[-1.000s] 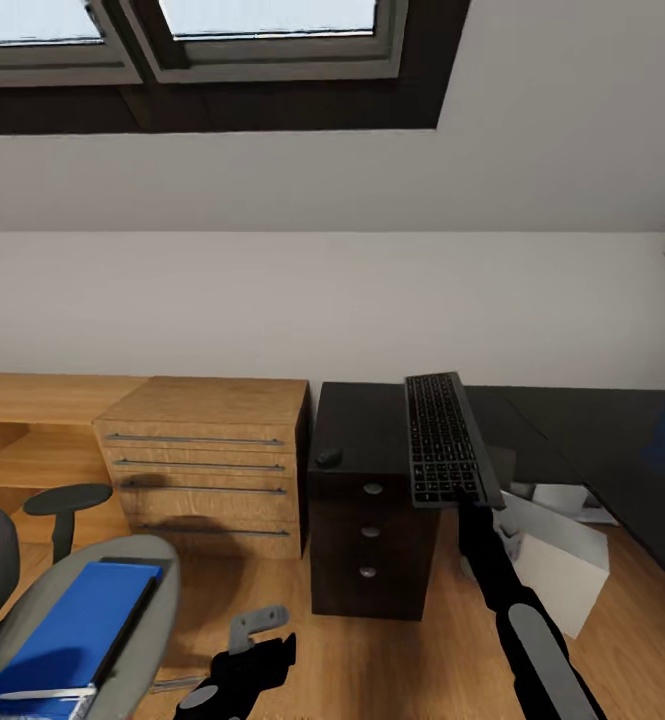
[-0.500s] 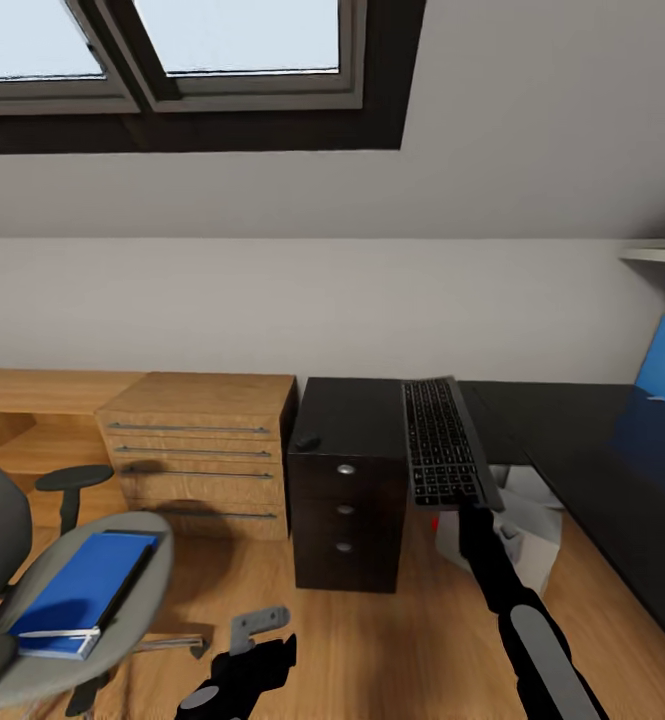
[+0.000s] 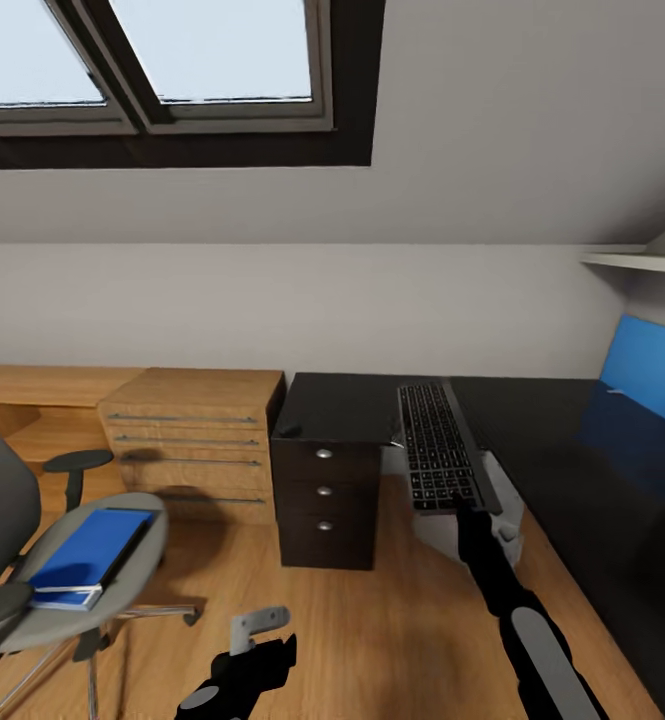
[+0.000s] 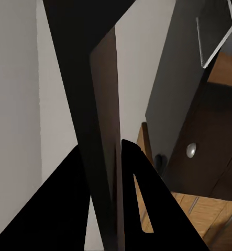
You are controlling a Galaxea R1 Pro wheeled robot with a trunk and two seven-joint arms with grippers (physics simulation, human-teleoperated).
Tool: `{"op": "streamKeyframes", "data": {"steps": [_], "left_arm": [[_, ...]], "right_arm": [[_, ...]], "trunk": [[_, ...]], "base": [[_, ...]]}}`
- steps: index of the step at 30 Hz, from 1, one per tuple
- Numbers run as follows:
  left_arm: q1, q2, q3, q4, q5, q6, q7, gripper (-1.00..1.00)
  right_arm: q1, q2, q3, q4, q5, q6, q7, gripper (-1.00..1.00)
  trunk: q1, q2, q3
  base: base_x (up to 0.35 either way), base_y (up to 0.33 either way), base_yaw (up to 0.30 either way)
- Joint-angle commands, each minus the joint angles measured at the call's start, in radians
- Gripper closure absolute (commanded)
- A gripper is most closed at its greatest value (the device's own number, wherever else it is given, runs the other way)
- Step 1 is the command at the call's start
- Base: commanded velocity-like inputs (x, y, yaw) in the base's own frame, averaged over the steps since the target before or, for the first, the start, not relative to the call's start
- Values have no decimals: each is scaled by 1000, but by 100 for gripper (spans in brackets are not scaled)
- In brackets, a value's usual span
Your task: In the bedroom, organize the workspace by keeping the computer under the desk, ensuring the monitor is on the desk, placing the keyboard on the desk next to the monitor, placing the mouse on the desk next to the keyboard, moving the folder from the swivel chair onto the desk next to the mouse, stacking the notebook on top of the folder with the pen on top of the notebook, and positioning the swivel chair next to the desk.
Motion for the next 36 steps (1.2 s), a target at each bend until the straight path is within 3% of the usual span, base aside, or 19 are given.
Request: {"op": "streamKeyframes", "data": {"steps": [1, 17, 21, 25, 31, 33, 36], "left_arm": [[0, 0, -1, -2, 11, 2, 9, -100], [0, 0, -1, -2, 11, 2, 9, -100], [0, 0, -1, -2, 11, 2, 9, -100], [0, 0, -1, -2, 11, 2, 9, -100], [0, 0, -1, -2, 11, 2, 9, -100], [0, 0, -1, -2, 11, 2, 9, -100], [0, 0, -1, -2, 11, 2, 9, -100]], "right_arm": [[0, 0, -1, 1, -12, 5, 5, 100], [0, -4, -11, 6, -18, 8, -21, 100], [0, -10, -30, 7, -56, 31, -88, 100], [-1, -38, -44, 22, -94, 85, -137, 100], [-1, -71, -46, 72, -183, 114, -151, 100], [-3, -97, -47, 112, -207, 120, -153, 100], [-4, -101, -47, 124, -208, 131, -153, 100]], "trunk": [[-4, 7, 2], [-66, 119, 53], [-81, 147, 65], [-96, 175, 78], [-119, 217, 96], [-127, 231, 103], [-139, 252, 112]], "base": [[-300, -217, 0], [-300, -216, 0], [-300, -216, 0], [-299, -216, 0], [-299, -216, 0], [-299, -216, 0], [-300, -216, 0]]}}
